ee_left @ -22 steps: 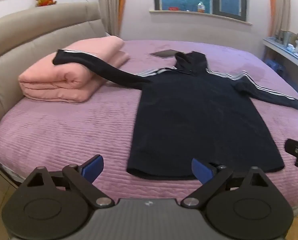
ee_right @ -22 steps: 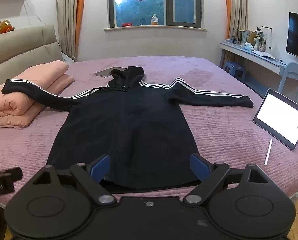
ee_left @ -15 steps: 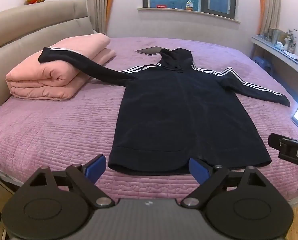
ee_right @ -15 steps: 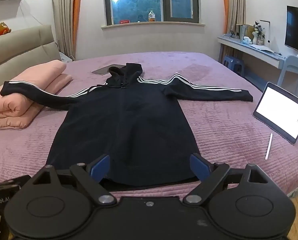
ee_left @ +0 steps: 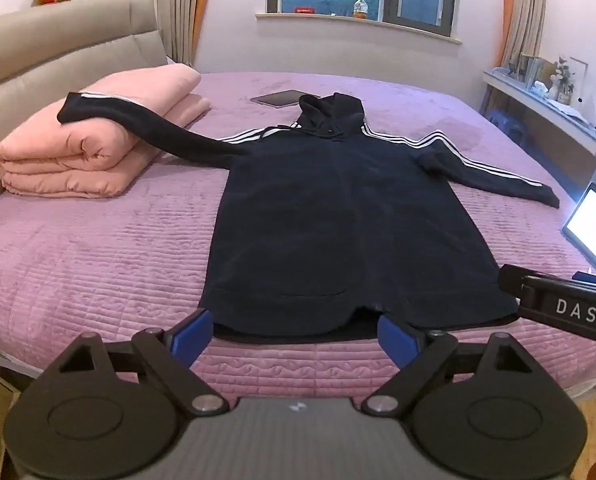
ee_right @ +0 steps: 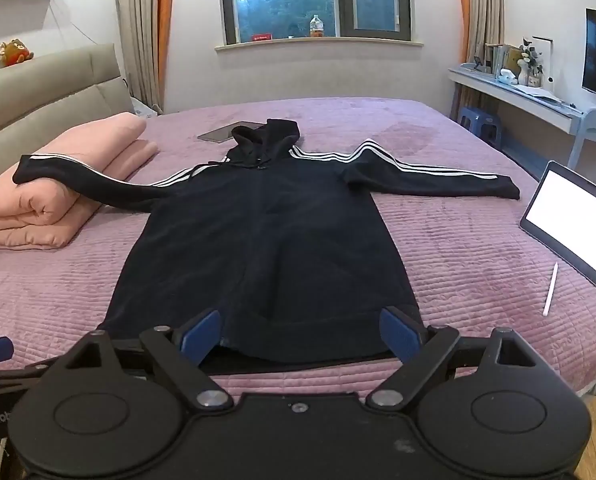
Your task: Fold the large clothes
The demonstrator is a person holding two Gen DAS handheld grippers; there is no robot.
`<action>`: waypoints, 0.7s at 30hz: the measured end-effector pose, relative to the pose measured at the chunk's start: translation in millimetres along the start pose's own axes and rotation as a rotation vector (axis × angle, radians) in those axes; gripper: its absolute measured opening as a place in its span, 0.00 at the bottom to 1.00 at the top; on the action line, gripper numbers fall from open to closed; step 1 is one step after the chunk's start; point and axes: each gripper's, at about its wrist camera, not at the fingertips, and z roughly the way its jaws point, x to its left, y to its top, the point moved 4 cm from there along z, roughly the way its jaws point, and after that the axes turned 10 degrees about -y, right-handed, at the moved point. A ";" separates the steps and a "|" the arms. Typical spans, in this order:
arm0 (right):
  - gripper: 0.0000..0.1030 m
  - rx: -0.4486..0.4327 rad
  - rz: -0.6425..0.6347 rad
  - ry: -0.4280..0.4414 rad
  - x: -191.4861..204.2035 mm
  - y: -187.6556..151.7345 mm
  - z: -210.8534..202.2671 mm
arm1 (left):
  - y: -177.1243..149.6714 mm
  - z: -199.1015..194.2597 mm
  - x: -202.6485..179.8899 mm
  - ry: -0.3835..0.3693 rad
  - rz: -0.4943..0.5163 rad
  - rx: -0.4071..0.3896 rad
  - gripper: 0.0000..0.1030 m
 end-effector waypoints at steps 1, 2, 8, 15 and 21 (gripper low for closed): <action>1.00 0.000 -0.003 -0.001 0.6 0.1 -0.1 | 0.6 -3.5 8.6 -0.027 -0.016 0.000 0.89; 1.00 -0.001 -0.006 -0.001 1.0 0.2 -0.5 | 3.2 -8.6 12.3 -0.045 -0.031 0.001 0.89; 1.00 -0.016 -0.009 0.001 2.9 1.3 -7.2 | 21.5 -37.0 93.3 -0.121 -0.052 0.011 0.89; 1.00 -0.008 -0.022 0.005 9.3 0.2 -9.9 | 43.0 -42.9 156.1 -0.154 -0.090 0.063 0.89; 1.00 -0.017 -0.038 0.005 12.6 -1.4 -15.0 | 50.9 -48.9 174.0 -0.171 -0.121 0.053 0.89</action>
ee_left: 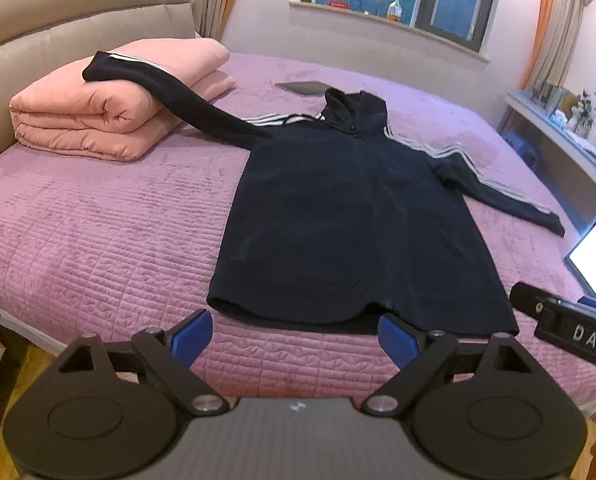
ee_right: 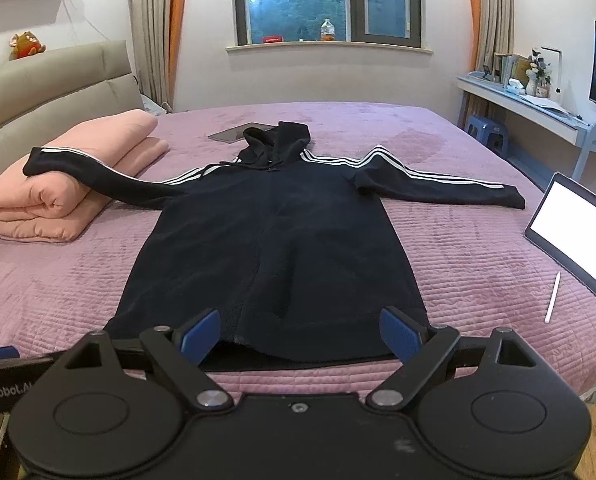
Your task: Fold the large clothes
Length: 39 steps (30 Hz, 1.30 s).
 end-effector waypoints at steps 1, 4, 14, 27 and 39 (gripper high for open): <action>1.00 -0.001 -0.002 -0.001 -0.8 0.2 0.0 | 0.2 -0.4 -0.4 -0.006 0.001 -0.005 0.89; 1.00 0.004 0.006 0.000 -1.5 -0.3 0.6 | 1.7 0.8 -2.7 -0.018 0.027 0.001 0.89; 1.00 0.032 0.025 0.004 -4.5 -1.9 7.7 | -6.7 16.6 1.0 -0.018 0.056 0.021 0.89; 1.00 0.044 0.030 0.013 -6.9 -5.8 8.4 | -15.4 26.1 7.7 -0.017 0.038 0.033 0.89; 1.00 0.050 0.031 0.008 -6.3 -7.0 7.4 | -20.1 29.2 14.1 -0.021 0.008 0.036 0.89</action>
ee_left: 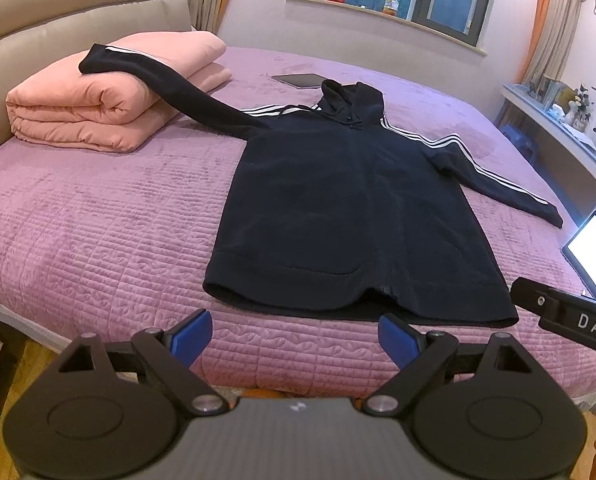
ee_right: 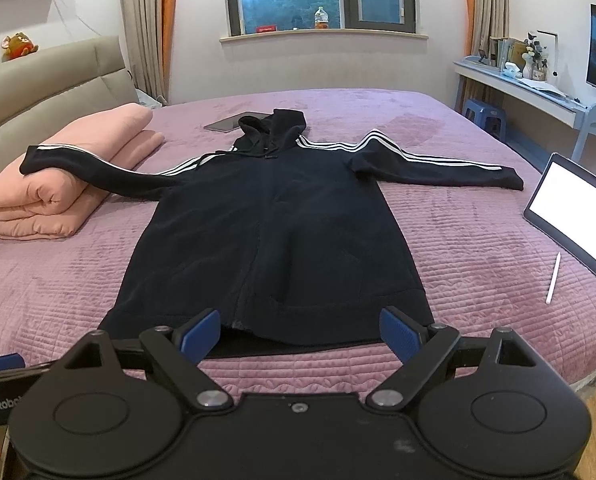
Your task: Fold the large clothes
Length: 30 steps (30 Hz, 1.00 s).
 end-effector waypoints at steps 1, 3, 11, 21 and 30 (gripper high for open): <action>1.00 0.000 -0.001 -0.001 -0.6 -0.3 -0.2 | 0.2 0.3 0.5 -0.002 -0.001 -0.001 0.89; 1.00 -0.002 0.001 -0.008 -1.8 -0.5 -0.8 | -0.9 2.2 -1.2 -0.005 -0.002 0.000 0.89; 1.00 0.013 0.010 -0.025 -6.2 -0.9 11.2 | 2.0 15.7 -6.5 -0.014 0.024 0.009 0.89; 1.00 -0.084 0.032 -0.098 -32.9 33.9 73.1 | 52.5 75.6 -20.2 0.002 0.116 0.019 0.89; 1.00 -0.164 0.064 -0.159 -54.1 93.9 234.6 | 141.8 232.2 -38.7 -0.080 0.175 -0.074 0.88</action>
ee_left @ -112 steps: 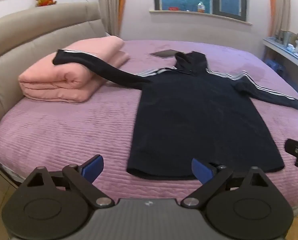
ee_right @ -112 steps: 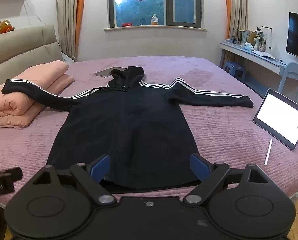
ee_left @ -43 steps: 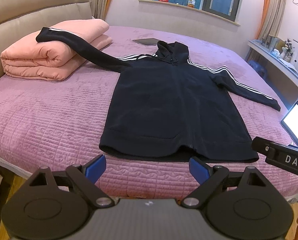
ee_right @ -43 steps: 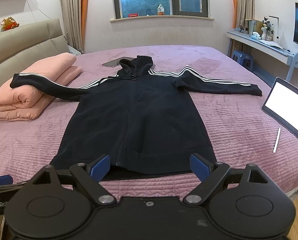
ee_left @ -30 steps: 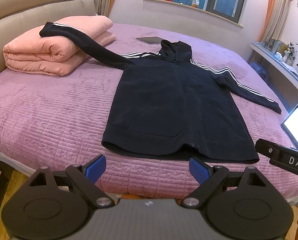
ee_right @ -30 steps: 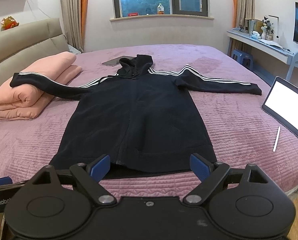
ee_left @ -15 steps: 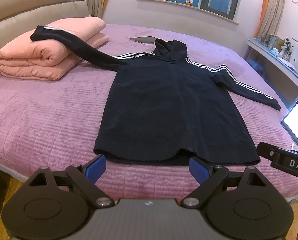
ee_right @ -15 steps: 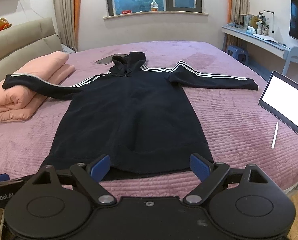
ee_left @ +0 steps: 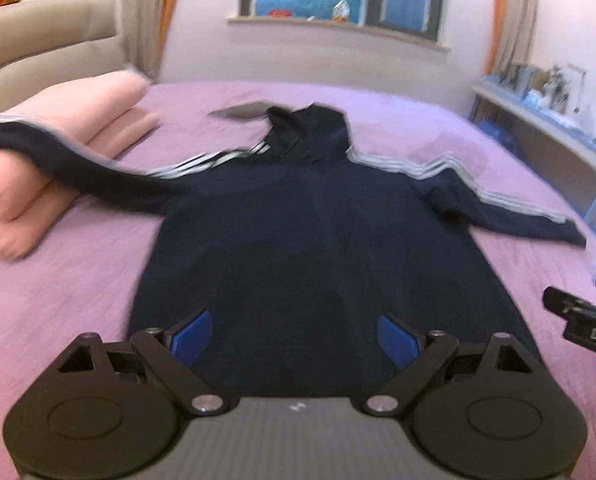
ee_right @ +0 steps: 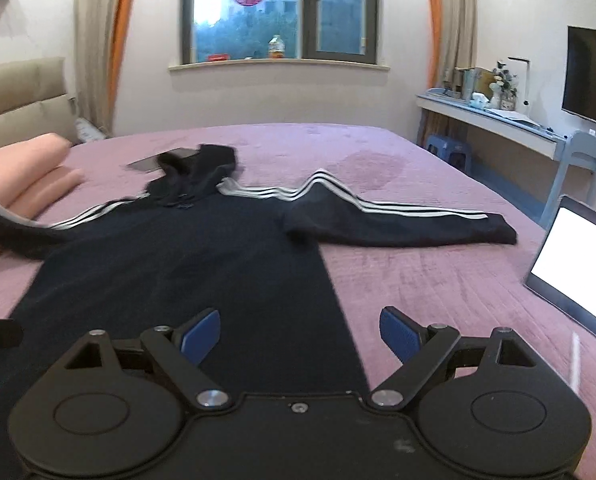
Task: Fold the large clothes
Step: 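Grasp the striped sleeve cuff with the right gripper and lift it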
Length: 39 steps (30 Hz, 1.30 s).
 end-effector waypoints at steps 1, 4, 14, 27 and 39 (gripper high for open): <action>1.00 -0.011 0.024 -0.019 -3.1 5.2 17.8 | 6.8 17.6 0.4 -0.021 0.002 -0.010 0.87; 0.99 0.015 0.119 -0.098 -22.9 26.1 68.8 | 29.1 66.1 -3.8 -0.065 0.011 0.009 0.84; 0.98 0.211 0.353 -0.395 -144.5 81.8 193.7 | 91.4 144.0 -39.0 -0.068 0.042 0.149 0.84; 0.98 0.405 0.468 -0.757 -293.7 127.3 381.8 | 149.8 223.9 -83.3 -0.004 -0.017 0.252 0.84; 0.79 0.470 0.539 -0.625 -295.9 81.9 413.8 | 158.1 264.4 -77.5 -0.020 -0.091 0.310 0.84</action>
